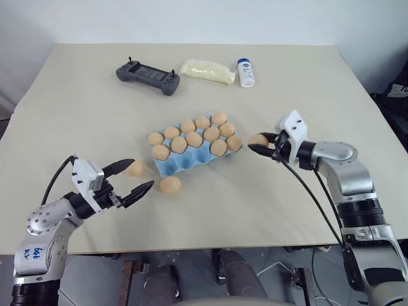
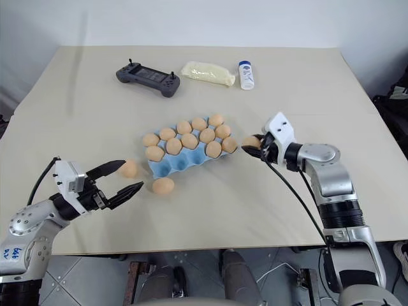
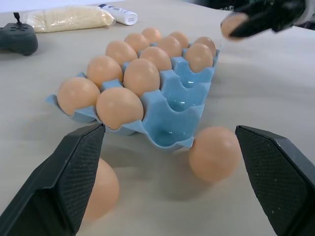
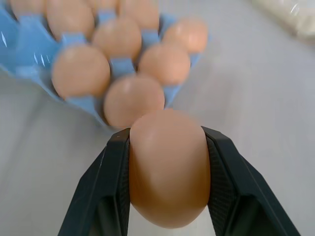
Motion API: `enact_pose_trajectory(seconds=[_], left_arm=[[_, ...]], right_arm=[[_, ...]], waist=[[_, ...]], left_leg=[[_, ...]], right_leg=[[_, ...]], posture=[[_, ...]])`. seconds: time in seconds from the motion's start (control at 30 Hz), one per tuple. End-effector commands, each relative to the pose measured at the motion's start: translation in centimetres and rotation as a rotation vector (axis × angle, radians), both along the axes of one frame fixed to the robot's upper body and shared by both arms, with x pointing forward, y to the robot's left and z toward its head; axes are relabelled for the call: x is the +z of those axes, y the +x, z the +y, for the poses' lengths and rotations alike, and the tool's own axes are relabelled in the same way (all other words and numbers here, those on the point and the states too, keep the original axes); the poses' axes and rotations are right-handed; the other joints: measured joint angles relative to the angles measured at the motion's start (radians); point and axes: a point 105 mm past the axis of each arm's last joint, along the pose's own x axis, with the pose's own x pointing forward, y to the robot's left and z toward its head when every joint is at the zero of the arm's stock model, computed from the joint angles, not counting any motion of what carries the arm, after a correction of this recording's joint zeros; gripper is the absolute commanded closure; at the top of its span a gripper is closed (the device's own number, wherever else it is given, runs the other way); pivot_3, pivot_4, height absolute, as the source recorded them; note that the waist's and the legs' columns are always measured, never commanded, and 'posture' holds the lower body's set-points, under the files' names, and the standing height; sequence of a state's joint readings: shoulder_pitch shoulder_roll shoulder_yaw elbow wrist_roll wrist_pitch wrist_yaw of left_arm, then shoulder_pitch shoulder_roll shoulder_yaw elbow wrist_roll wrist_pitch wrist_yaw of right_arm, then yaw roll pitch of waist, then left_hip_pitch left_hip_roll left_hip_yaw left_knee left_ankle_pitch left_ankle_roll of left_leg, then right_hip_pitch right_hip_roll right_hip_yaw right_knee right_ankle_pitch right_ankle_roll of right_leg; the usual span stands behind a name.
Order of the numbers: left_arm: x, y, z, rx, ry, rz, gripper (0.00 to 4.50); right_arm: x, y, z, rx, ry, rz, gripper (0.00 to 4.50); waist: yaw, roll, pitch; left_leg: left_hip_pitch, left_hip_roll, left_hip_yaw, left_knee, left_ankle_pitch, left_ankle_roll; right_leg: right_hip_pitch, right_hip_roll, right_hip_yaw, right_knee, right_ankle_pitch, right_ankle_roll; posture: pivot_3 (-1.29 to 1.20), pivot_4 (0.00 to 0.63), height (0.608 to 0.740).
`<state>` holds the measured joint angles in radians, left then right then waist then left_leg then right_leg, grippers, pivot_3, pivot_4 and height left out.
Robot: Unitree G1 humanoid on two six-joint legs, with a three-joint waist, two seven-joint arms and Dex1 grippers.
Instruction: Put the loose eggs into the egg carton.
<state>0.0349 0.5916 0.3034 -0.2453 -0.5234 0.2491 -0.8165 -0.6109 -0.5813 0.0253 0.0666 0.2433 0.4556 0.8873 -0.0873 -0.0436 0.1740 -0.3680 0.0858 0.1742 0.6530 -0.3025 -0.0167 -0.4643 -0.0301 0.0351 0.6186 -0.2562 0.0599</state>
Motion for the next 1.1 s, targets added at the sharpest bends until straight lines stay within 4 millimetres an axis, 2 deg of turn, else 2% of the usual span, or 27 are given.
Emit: enact_pose_trajectory(seconds=[0.03, 0.2, 0.3, 0.43, 0.67, 0.77, 0.93, 0.97, 1.1], left_arm=[[1.1, -0.1, -0.1, -0.009, 0.0, -0.048, 0.0], [1.1, 0.1, -0.1, -0.013, 0.0, -0.047, 0.0], [1.1, 0.1, -0.1, -0.01, 0.002, -0.051, 0.0], [1.1, -0.2, 0.1, 0.004, 0.003, -0.052, 0.0], [1.0, -0.7, 0.4, 0.03, 0.002, -0.054, 0.0], [1.0, -0.8, 0.4, 0.037, 0.001, -0.055, 0.0], [1.0, -0.9, 0.5, 0.045, 0.001, -0.057, 0.0], [1.0, -0.9, 0.5, 0.046, 0.001, -0.057, 0.0], [1.1, -0.9, 0.5, 0.059, 0.001, -0.065, 0.0]], right_arm=[[2.7, -1.4, 2.8, 0.085, 0.046, -0.059, 2.94], [2.7, -1.2, 6.7, 0.143, 0.071, -0.055, 2.94], [1.8, -0.9, 9.4, 0.184, 0.082, -0.041, 2.94], [1.1, -0.9, 11.9, 0.23, 0.101, -0.021, 2.94], [-0.2, -0.9, 13.6, 0.262, 0.092, 0.011, 2.94], [-0.6, -1.1, 13.9, 0.286, 0.075, 0.021, 2.0], [-0.3, -0.9, 13.4, 0.276, 0.069, 0.007, 0.2], [-0.1, -0.9, 13.3, 0.272, 0.068, 0.003, 0.03], [0.7, -0.8, 12.5, 0.272, 0.068, -0.02, 0.03]], waist=[[0.001, 0.0, 0.0], [-0.002, 0.0, 0.0], [0.0, 0.0, 0.0], [0.0, 0.0, 0.0], [0.0, 0.0, 0.0], [0.0, 0.0, 0.0], [-0.002, 0.0, 0.0], [-0.002, 0.0, 0.0], [-0.002, 0.0, 0.0]], left_leg=[[0.0, 0.0, 0.0, 0.0, 0.0, 0.0], [0.0, 0.001, 0.0, 0.0, 0.0, 0.0], [0.0, 0.001, 0.0, 0.0, 0.0, -0.001], [-0.002, 0.001, 0.001, 0.0, 0.0, -0.001], [-0.002, 0.001, 0.001, 0.0, -0.001, -0.002], [-0.001, 0.001, 0.001, 0.0, -0.001, -0.002], [-0.001, 0.003, 0.001, -0.001, -0.001, -0.003], [-0.001, 0.004, 0.001, -0.001, -0.001, -0.003], [-0.001, 0.004, 0.001, -0.001, -0.001, -0.004]], right_leg=[[0.0, 0.0, 0.0, 0.0, 0.0, 0.0], [0.0, 0.001, -0.001, 0.001, -0.001, -0.001], [-0.001, 0.001, -0.002, 0.001, -0.001, -0.001], [-0.001, 0.002, -0.003, 0.001, 0.0, 0.0], [-0.001, 0.002, -0.004, 0.0, 0.0, 0.0], [-0.001, 0.001, -0.004, 0.001, 0.0, 0.0], [-0.001, 0.001, -0.004, 0.001, 0.0, 0.0], [-0.001, 0.001, -0.005, 0.001, 0.0, 0.0], [-0.001, 0.001, -0.005, 0.001, 0.0, -0.001]], posture=[[0.0, 0.15, 0.74], [0.0, 0.15, 0.74], [0.0, 0.15, 0.74], [0.0, 0.15, 0.74], [0.0, 0.15, 0.74], [0.0, 0.15, 0.74], [0.0, 0.15, 0.74], [0.0, 0.15, 0.74], [0.0, 0.15, 0.74]])
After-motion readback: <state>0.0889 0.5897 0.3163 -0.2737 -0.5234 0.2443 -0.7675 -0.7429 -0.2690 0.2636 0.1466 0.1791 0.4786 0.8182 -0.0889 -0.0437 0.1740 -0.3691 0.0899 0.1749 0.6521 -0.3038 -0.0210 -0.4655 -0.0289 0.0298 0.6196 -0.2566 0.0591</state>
